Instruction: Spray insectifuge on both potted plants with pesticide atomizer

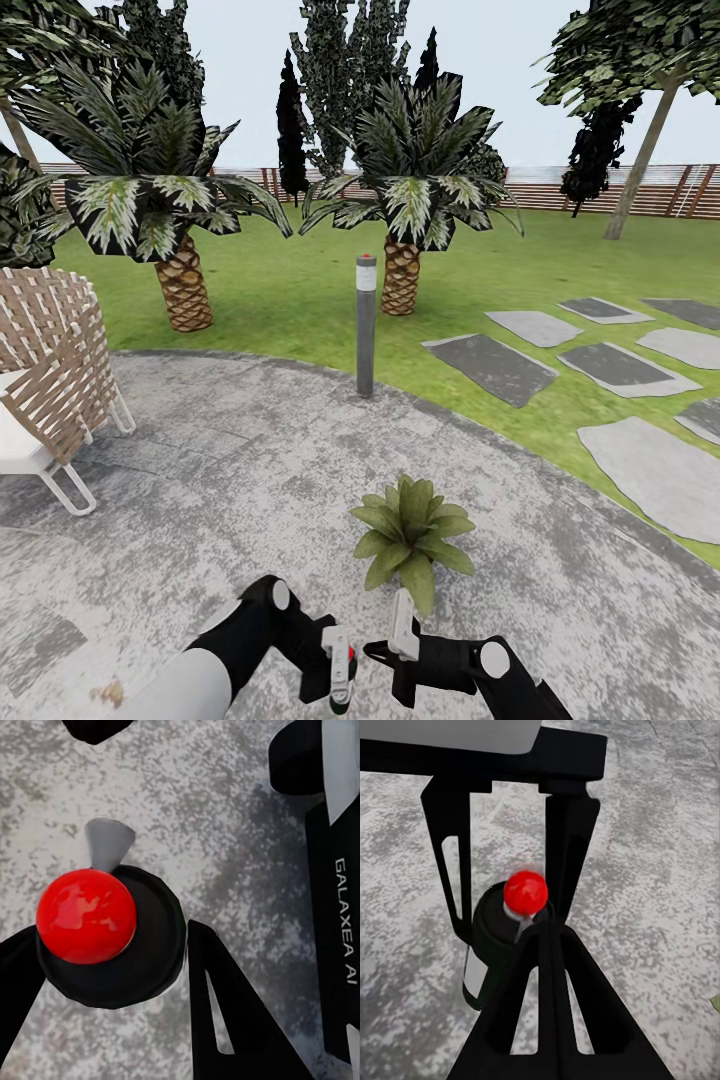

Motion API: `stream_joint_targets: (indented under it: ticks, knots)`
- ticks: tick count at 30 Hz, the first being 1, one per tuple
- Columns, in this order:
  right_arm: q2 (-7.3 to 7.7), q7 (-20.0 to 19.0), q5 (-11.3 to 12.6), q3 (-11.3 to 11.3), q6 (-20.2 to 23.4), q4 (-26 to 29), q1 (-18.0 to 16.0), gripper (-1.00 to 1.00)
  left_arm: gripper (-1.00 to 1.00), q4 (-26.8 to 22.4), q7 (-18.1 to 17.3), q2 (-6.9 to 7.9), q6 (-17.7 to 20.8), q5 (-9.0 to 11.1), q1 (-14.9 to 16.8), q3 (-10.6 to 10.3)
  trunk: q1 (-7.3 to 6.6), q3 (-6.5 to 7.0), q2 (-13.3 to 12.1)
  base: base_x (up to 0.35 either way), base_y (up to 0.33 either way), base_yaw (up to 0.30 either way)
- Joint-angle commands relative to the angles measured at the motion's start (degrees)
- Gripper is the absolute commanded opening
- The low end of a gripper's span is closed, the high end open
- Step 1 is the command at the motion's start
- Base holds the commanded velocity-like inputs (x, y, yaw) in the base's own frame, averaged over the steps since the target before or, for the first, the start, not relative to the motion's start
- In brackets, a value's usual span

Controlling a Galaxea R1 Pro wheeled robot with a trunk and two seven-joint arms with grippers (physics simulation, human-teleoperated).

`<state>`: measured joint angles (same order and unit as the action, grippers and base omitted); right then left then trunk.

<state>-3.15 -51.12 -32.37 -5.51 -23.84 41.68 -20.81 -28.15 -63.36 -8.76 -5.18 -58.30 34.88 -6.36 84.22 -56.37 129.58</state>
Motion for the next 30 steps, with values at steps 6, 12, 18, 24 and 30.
stream_joint_targets:
  ticks: [6,12,18,24,30]
  knots:
    - [-0.07,0.0,-0.4,0.1,-0.2,0.1,0.0,-1.0,-1.0,-0.1,-0.1,-0.44,-0.7,-0.3,0.0,0.1,-0.01,-0.05,0.0,0.0,0.0,0.0]
    - [-0.06,0.0,-0.4,0.1,-0.2,0.1,0.0,-1.0,-1.0,-0.1,-0.2,-0.88,-0.7,-0.3,0.0,0.1,-0.01,-0.05,0.0,0.0,0.0,0.0]
    - [-0.09,0.0,-0.4,0.1,-0.2,0.0,0.0,-1.0,-1.0,-0.1,-0.2,-1.16,-0.8,-0.2,0.0,0.1,-0.01,-0.05,0.0,0.0,0.0,0.0]
    - [-0.08,0.0,-0.4,0.1,-0.2,-0.1,0.0,-1.0,-1.0,-0.1,-0.2,-1.17,-0.8,-0.2,0.0,0.0,-0.01,-0.05,0.0,0.0,0.0,0.0]
    - [-0.1,0.0,-0.4,0.1,-0.2,-0.1,0.0,-1.0,-1.0,0.0,-0.1,-1.07,-0.7,-0.4,0.0,0.0,-0.01,-0.05,0.0,0.0,0.0,0.0]
